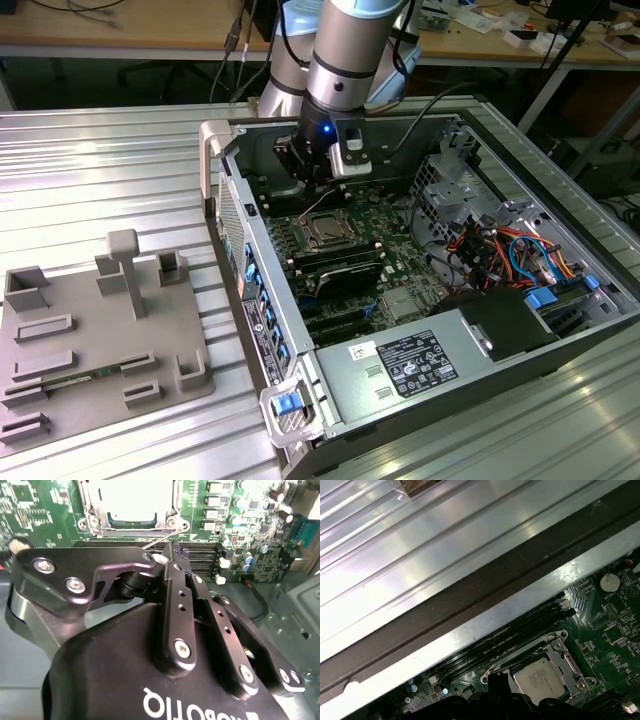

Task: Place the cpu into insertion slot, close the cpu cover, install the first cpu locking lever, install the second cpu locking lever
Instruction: 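Install the first cpu locking lever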

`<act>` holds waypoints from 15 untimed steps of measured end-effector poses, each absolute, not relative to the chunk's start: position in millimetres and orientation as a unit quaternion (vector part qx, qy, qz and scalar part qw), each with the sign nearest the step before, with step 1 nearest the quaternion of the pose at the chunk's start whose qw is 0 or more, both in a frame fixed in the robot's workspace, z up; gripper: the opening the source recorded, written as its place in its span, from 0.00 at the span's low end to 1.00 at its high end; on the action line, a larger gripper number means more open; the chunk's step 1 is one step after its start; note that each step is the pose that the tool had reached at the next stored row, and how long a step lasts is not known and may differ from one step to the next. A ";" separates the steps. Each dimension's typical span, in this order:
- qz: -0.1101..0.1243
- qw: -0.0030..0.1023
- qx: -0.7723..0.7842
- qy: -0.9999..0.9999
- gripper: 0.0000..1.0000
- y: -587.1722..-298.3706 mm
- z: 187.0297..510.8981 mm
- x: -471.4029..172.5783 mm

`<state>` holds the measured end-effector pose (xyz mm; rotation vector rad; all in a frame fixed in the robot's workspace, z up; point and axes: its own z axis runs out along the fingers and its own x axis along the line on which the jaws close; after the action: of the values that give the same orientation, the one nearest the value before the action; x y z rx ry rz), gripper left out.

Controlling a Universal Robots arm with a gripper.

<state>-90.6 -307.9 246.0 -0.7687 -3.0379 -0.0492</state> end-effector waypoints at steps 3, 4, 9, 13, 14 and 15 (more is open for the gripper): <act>-0.016 0.004 -0.215 -0.976 0.11 -307.9 245.8 -90.0; -0.016 0.004 -0.205 -0.979 0.11 -307.9 245.7 -89.8; -0.015 0.005 -0.154 -0.988 0.11 -307.9 245.6 -88.8; -0.015 0.005 -0.150 -0.989 0.11 -307.9 245.6 -88.5; -0.015 0.005 -0.147 -0.989 0.11 -307.9 245.6 -88.4; -0.015 0.005 -0.147 -0.989 0.11 -307.9 245.6 -88.4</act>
<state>-88.4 -307.9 245.6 -0.4616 -3.0964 -0.0477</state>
